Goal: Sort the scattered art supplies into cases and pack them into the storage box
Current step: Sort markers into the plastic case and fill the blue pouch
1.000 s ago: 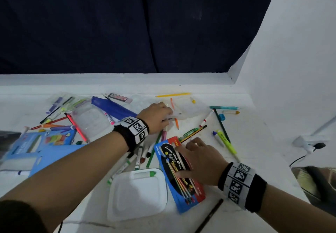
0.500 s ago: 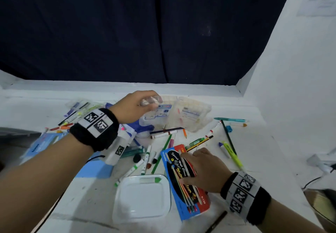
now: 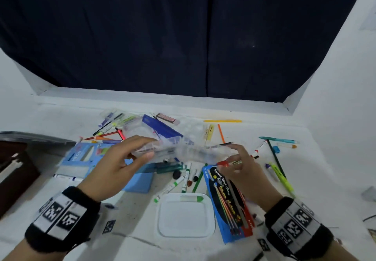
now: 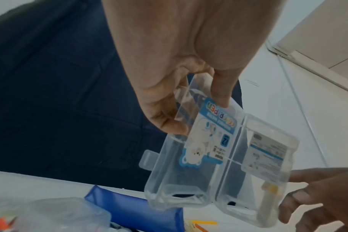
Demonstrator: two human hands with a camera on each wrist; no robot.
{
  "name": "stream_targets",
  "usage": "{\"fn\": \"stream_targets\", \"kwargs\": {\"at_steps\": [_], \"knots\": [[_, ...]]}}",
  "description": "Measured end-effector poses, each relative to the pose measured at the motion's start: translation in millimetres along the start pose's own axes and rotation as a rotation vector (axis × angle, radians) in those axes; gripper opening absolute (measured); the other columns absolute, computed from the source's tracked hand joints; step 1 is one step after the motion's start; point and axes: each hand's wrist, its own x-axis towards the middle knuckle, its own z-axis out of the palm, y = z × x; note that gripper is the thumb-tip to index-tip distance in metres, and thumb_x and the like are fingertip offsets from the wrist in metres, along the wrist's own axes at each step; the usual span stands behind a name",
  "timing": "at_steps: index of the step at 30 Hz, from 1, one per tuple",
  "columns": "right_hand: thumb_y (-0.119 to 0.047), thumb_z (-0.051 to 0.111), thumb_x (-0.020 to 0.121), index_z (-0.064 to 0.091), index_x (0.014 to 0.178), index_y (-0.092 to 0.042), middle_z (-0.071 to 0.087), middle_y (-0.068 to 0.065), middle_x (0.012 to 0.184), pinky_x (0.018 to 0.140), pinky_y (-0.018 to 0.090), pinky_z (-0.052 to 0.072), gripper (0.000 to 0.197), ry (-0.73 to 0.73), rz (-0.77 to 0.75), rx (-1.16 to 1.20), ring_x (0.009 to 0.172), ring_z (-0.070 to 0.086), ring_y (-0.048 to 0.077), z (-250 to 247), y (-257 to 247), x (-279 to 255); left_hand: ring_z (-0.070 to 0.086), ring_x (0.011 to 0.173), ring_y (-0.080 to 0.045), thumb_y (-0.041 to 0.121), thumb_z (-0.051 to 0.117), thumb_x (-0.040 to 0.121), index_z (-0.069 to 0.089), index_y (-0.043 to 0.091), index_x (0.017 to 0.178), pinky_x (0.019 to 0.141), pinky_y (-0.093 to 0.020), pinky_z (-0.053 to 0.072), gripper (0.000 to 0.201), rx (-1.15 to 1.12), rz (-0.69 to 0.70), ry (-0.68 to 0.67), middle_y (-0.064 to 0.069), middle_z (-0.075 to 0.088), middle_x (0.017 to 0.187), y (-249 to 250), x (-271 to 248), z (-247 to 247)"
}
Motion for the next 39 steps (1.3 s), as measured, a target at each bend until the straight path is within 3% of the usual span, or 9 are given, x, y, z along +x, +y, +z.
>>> {"fn": "stream_targets", "kwargs": {"at_steps": [6,13,18,22,25,28,31,35,39], "knots": [[-0.044,0.064,0.088,0.062,0.113,-0.039,0.064,-0.014,0.105,0.082,0.015,0.044,0.026,-0.101,-0.303,-0.207,0.094,0.058,0.002,56,-19,-9,0.061,0.113,-0.012,0.044,0.056,0.094,0.070,0.032,0.117,0.096,-0.017,0.043,0.030,0.003,0.010,-0.035,0.011,0.068,0.116,-21,-44,-41],[-0.012,0.063,0.083,0.070,0.105,-0.025,0.064,-0.012,0.104,0.087,0.027,0.050,0.027,-0.164,-0.527,-0.450,0.104,0.056,0.010,131,-37,-22,0.063,0.114,-0.011,0.042,0.061,0.091,0.071,0.041,0.117,0.095,-0.016,0.043,0.028,0.074,-0.013,-0.197,0.011,0.065,0.117,-73,-107,-95],[-0.017,0.050,0.073,0.067,0.122,-0.027,0.054,-0.007,0.126,0.099,0.030,0.047,0.052,-0.281,-0.327,-0.497,0.115,0.054,0.013,171,-46,-39,0.061,0.118,-0.010,0.029,0.065,0.091,0.069,0.043,0.122,0.098,-0.022,0.046,0.034,0.088,-0.006,-0.335,0.014,0.061,0.120,-122,-146,-119],[-0.023,0.052,0.074,0.062,0.126,-0.019,0.052,0.005,0.126,0.090,0.039,0.050,0.054,-0.466,-0.319,-0.746,0.112,0.052,0.025,192,-62,-47,0.059,0.120,-0.010,0.024,0.065,0.089,0.067,0.045,0.124,0.101,-0.026,0.045,0.040,0.068,-0.009,-0.423,0.016,0.059,0.122,-146,-161,-130],[-0.023,0.055,0.083,0.057,0.126,-0.021,0.046,0.002,0.118,0.085,0.036,0.046,0.043,-0.505,-0.318,-0.839,0.105,0.048,0.022,199,-67,-49,0.056,0.119,-0.005,0.032,0.064,0.087,0.065,0.050,0.124,0.100,-0.026,0.044,0.041,0.145,0.008,-0.460,0.021,0.056,0.122,-156,-162,-134],[-0.010,0.054,0.084,0.059,0.124,-0.022,0.048,0.001,0.118,0.082,0.031,0.045,0.043,-0.519,-0.296,-0.818,0.102,0.052,0.020,199,-70,-51,0.051,0.121,0.001,0.018,0.074,0.084,0.063,0.053,0.122,0.100,-0.022,0.042,0.053,0.206,0.003,-0.515,0.025,0.052,0.123,-165,-169,-131],[-0.006,0.052,0.085,0.065,0.121,-0.020,0.050,0.002,0.117,0.076,0.024,0.040,0.040,-0.485,-0.266,-0.781,0.097,0.055,0.019,202,-68,-52,0.047,0.121,0.005,0.013,0.076,0.081,0.062,0.053,0.123,0.101,-0.014,0.039,0.060,0.227,-0.025,-0.568,0.029,0.050,0.123,-167,-177,-127],[-0.021,0.045,0.087,0.071,0.104,-0.020,0.052,0.001,0.103,0.067,0.032,0.046,0.031,-0.393,-0.280,-0.842,0.081,0.056,0.019,214,-63,-59,0.048,0.114,0.017,0.021,0.070,0.090,0.059,0.046,0.131,0.096,-0.005,0.036,0.049,0.143,-0.074,-0.702,0.029,0.050,0.128,-160,-183,-127],[-0.034,0.039,0.082,0.066,0.079,-0.024,0.051,-0.002,0.083,0.055,0.032,0.045,0.029,-0.286,-0.324,-0.983,0.069,0.053,0.017,224,-64,-62,0.042,0.130,0.006,0.043,0.055,0.097,0.059,0.046,0.130,0.105,-0.021,0.038,0.034,0.173,-0.084,-0.539,0.029,0.046,0.136,-160,-180,-128]]}}
